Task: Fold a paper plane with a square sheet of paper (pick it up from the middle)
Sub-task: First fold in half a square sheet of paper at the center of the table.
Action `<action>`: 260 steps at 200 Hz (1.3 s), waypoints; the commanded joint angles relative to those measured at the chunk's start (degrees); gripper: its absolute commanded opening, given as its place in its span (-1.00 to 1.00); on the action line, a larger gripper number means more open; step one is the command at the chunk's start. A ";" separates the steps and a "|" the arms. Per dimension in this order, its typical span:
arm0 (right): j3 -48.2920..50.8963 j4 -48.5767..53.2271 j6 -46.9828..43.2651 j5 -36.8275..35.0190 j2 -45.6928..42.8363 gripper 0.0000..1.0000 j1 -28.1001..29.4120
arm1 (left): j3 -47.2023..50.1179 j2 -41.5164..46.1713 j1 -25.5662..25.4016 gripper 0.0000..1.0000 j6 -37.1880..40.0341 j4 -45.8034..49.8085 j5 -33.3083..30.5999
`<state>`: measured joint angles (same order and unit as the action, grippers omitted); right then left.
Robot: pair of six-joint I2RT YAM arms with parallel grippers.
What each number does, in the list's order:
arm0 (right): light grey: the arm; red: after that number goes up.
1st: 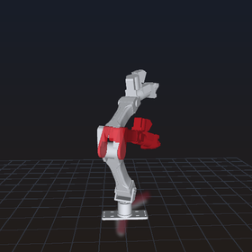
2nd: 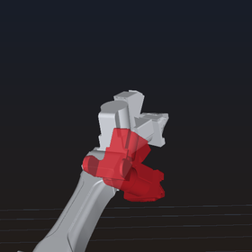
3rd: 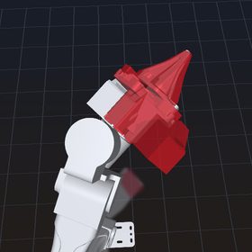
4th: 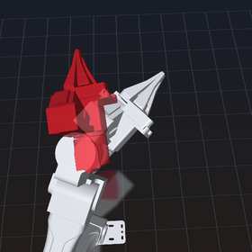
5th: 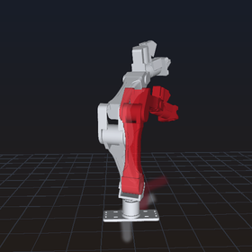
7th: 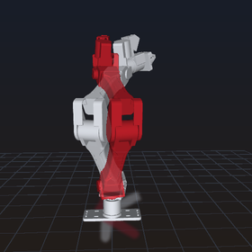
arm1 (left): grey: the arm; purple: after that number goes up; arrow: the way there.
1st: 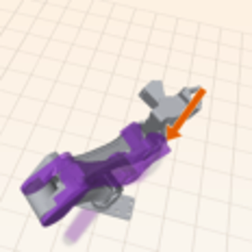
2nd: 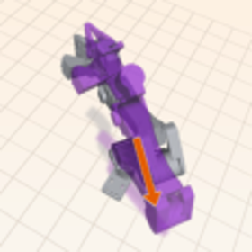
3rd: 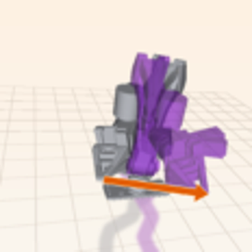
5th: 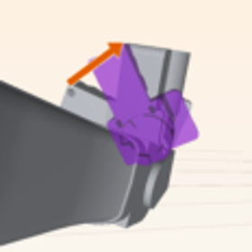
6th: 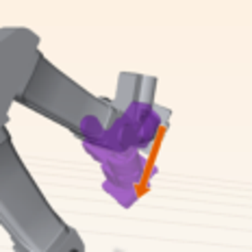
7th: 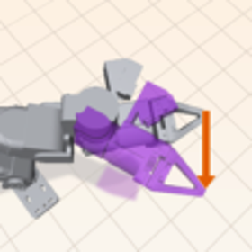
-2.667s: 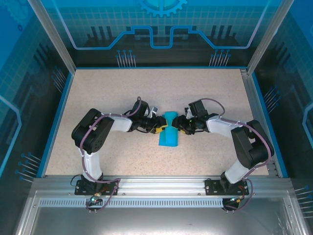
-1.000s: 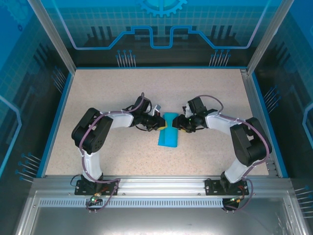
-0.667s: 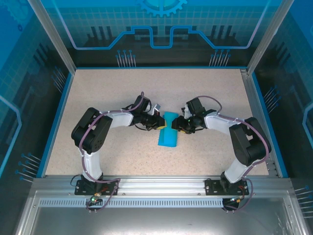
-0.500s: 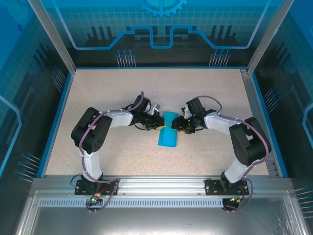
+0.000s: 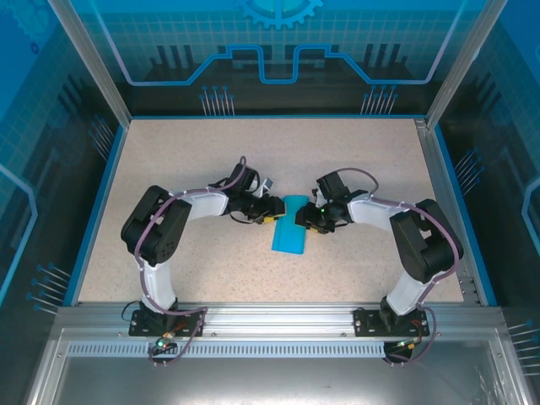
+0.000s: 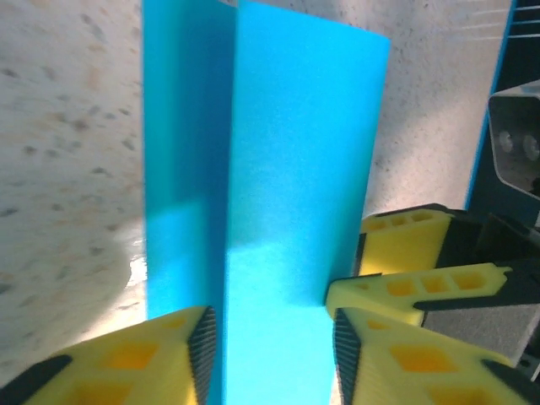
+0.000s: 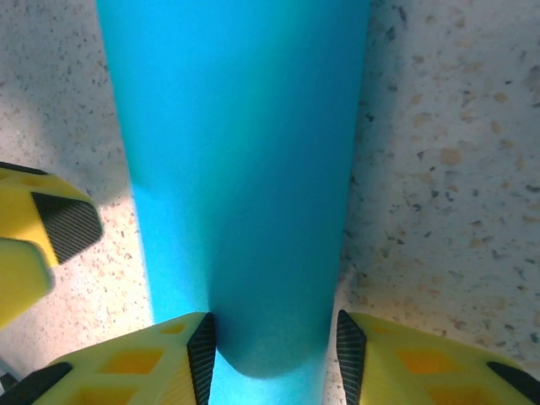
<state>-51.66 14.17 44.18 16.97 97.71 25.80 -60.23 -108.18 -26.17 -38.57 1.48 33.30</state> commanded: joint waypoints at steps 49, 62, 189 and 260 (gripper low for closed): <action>-6.88 7.71 1.85 -7.02 4.35 -0.04 3.85 | 5.14 11.48 1.68 0.06 0.93 6.28 -13.72; -8.34 9.13 1.62 -7.20 5.61 -0.02 4.36 | 5.38 11.63 1.99 0.06 1.00 6.35 -13.64; -17.07 19.51 -3.61 -11.43 12.46 0.02 6.10 | 6.44 11.26 3.20 0.04 1.95 4.61 -9.93; -20.73 22.33 -7.39 -11.14 13.82 0.08 6.22 | 5.98 10.00 3.17 0.02 1.85 4.28 -8.59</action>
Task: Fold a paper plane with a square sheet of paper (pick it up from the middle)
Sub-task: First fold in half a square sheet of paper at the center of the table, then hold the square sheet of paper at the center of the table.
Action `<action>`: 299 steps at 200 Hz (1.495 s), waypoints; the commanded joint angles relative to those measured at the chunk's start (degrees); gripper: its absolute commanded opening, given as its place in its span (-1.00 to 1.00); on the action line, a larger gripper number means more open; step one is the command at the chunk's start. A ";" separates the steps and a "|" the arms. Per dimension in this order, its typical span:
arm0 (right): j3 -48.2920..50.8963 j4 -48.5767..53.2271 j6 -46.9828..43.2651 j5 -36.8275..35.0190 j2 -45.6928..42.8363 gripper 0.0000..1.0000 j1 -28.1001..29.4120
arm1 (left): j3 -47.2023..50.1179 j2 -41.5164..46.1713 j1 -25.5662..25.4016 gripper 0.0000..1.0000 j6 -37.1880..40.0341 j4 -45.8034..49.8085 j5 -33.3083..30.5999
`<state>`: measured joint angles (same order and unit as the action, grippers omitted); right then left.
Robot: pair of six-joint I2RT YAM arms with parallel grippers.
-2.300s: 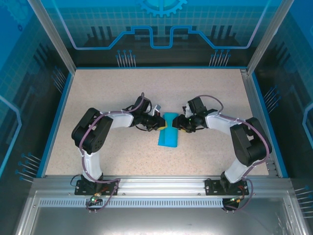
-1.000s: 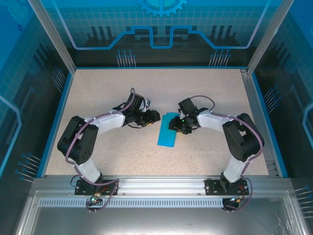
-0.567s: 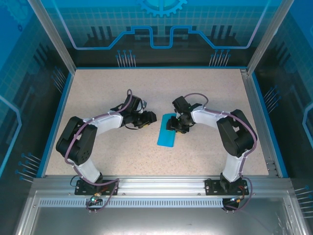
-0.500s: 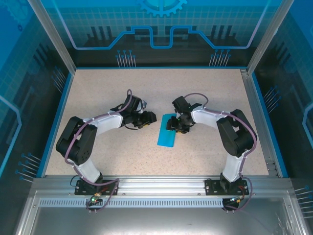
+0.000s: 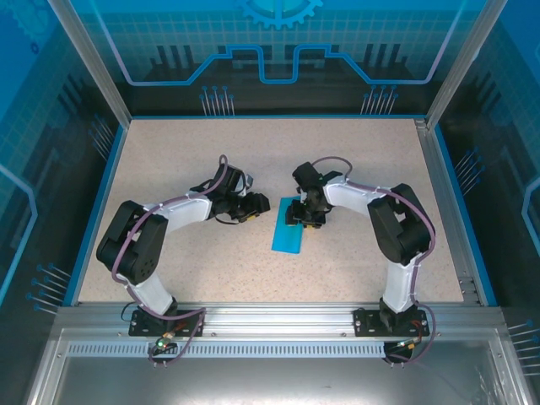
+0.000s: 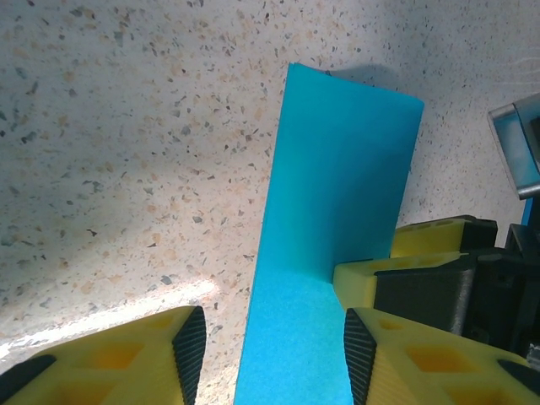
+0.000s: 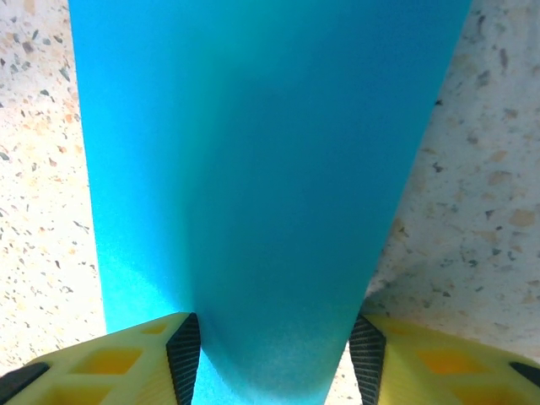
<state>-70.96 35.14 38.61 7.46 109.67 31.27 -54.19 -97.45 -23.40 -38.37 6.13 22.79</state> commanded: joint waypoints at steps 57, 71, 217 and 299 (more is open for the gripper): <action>-1.63 1.85 -0.25 -1.84 3.75 0.06 0.46 | -0.36 -1.20 0.37 -0.07 2.05 -1.17 5.40; -1.40 1.96 0.19 -2.26 4.08 0.05 0.51 | -0.54 -1.65 0.29 -0.19 1.88 -1.76 6.94; -1.20 1.68 1.80 -2.54 5.62 0.08 0.80 | -3.20 -6.18 -2.05 -0.65 -1.45 -1.98 6.35; -1.02 1.53 1.82 -2.92 6.70 0.08 0.90 | -3.76 -7.55 -2.54 -0.89 -1.88 -4.41 10.06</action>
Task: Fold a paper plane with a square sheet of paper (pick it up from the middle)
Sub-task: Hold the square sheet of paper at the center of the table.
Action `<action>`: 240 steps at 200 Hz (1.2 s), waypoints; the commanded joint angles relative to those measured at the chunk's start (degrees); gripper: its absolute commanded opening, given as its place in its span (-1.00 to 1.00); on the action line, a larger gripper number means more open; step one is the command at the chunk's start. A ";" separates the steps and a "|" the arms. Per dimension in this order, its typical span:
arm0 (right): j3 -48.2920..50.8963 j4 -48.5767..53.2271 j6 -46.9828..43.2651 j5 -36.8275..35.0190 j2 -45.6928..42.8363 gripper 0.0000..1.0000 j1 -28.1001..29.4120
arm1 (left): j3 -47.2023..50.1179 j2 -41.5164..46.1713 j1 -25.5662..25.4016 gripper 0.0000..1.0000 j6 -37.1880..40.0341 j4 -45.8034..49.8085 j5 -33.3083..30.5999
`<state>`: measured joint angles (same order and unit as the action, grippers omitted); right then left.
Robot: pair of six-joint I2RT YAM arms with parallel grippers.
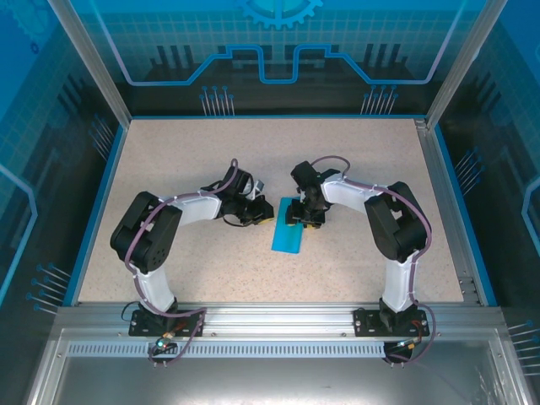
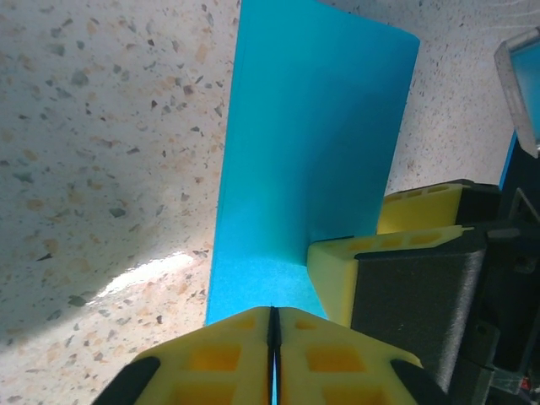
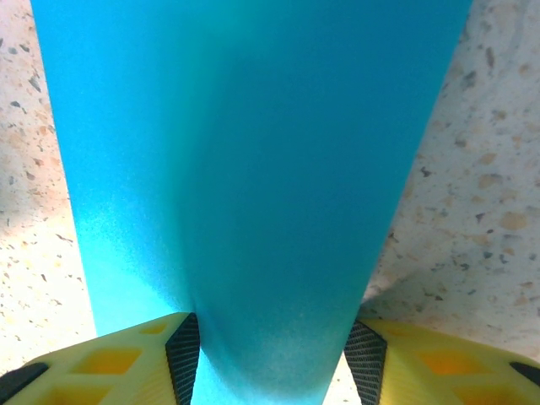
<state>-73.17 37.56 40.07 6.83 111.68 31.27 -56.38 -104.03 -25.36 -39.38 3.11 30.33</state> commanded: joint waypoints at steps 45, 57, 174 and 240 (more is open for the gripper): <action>1.02 -0.69 0.44 -2.44 4.76 0.09 0.98 | -3.67 -4.04 -2.22 -1.00 -0.42 -1.12 3.04; 1.20 -0.82 0.51 -2.47 4.69 0.09 0.99 | -4.62 -4.74 -2.90 -1.00 0.00 -0.20 2.18; 1.61 -1.04 0.35 -2.55 4.43 0.09 0.96 | -11.12 -7.06 -6.76 -1.00 5.29 14.50 -13.03; 1.71 -1.34 0.25 -2.40 4.51 0.10 0.97 | -11.46 -10.07 -6.72 -1.00 5.06 14.01 -11.25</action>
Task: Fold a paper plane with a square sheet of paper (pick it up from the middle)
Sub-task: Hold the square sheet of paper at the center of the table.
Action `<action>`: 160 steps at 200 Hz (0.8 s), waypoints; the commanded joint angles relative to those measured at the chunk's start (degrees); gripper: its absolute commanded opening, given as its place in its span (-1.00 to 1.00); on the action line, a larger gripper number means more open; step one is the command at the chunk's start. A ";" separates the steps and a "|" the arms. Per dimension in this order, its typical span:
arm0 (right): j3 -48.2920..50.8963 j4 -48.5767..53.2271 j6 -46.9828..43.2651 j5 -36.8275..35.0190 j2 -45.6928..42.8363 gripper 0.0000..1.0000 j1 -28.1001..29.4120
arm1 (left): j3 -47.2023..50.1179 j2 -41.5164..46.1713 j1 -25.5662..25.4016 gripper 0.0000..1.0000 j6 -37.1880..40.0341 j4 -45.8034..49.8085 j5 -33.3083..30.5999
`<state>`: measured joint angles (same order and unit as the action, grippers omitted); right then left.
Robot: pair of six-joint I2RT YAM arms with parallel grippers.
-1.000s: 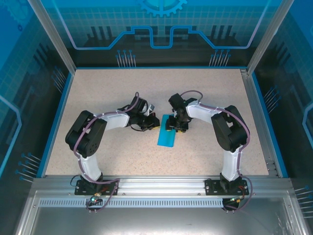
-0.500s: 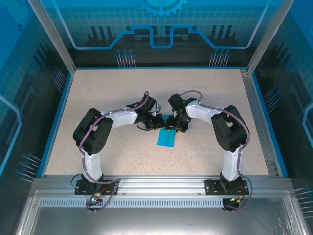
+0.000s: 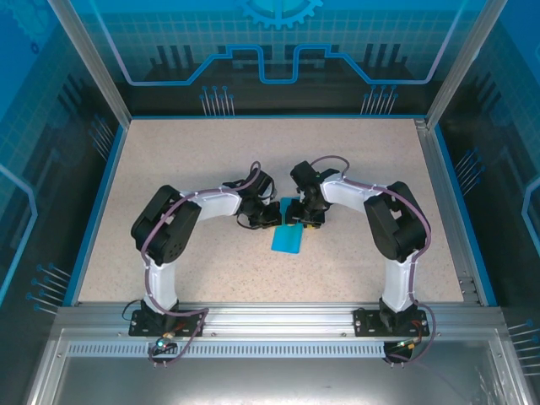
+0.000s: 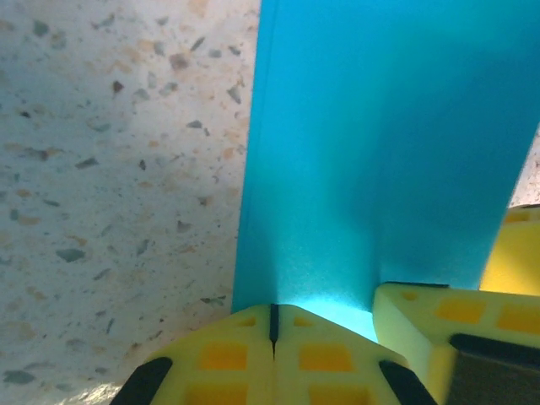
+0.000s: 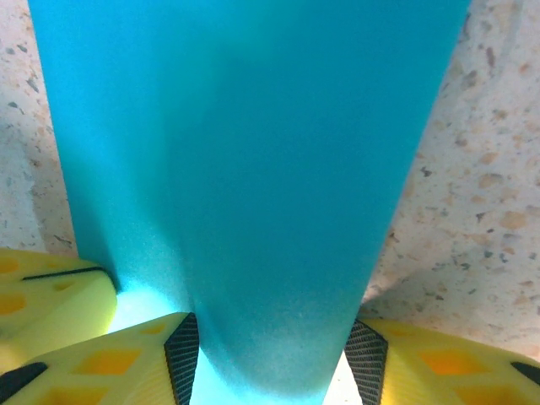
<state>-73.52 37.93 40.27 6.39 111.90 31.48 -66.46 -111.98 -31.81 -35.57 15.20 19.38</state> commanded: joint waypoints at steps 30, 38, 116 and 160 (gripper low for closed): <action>1.59 -2.04 -0.10 -1.56 3.64 0.11 0.77 | -0.43 -2.54 -0.40 -1.00 1.06 2.52 -1.65; 1.38 -2.20 -0.23 -1.63 2.98 0.11 0.70 | -0.06 -2.38 -0.35 -1.00 1.07 2.56 -1.96; 17.05 -22.58 2.20 11.01 -20.96 0.07 -7.13 | 0.83 -1.84 -0.44 -1.00 1.28 2.38 -1.98; 22.80 -36.01 6.24 21.30 -19.65 -0.65 -4.11 | 0.44 -1.84 -0.44 -1.00 1.43 2.59 -1.80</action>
<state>-53.28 11.62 43.92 19.53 90.19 25.28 -67.13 -112.53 -31.83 -35.57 15.18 19.29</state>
